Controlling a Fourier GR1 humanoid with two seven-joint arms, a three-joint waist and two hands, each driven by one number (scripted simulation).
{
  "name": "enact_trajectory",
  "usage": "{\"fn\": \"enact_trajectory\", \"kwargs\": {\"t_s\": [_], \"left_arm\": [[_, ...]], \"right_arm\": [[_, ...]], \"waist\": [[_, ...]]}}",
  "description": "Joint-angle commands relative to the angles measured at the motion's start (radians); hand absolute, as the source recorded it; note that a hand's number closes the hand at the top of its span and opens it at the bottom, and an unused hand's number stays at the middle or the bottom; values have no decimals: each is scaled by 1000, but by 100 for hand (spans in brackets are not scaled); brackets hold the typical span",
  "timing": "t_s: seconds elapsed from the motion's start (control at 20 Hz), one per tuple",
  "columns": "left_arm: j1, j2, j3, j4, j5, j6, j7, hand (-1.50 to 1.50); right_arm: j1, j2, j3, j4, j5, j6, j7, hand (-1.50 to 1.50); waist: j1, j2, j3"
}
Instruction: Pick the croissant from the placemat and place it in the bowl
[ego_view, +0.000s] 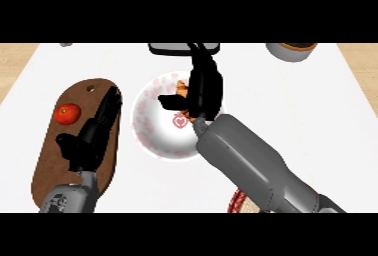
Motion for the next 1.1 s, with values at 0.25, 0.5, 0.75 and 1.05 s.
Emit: {"fn": "enact_trajectory", "kwargs": {"t_s": [0.25,0.5,0.75,1.05], "left_arm": [[45,0,5,19,-12,-4,-69,0],[36,-20,3,39,-17,9,-56,0],[-9,-20,0,8,-35,17,-10,0],[10,-6,22,-19,-8,-23,13,0]], "right_arm": [[166,-24,-108,-300,-3,-17,29,-150],[394,-63,-69,-555,-59,-2,-59,-150],[595,-82,5,-742,-56,28,-106,-150],[699,-87,-10,-816,-40,132,-161,-150]], "waist": [[-16,-2,0],[-18,-1,0],[-15,-1,0],[-11,-1,0]]}}
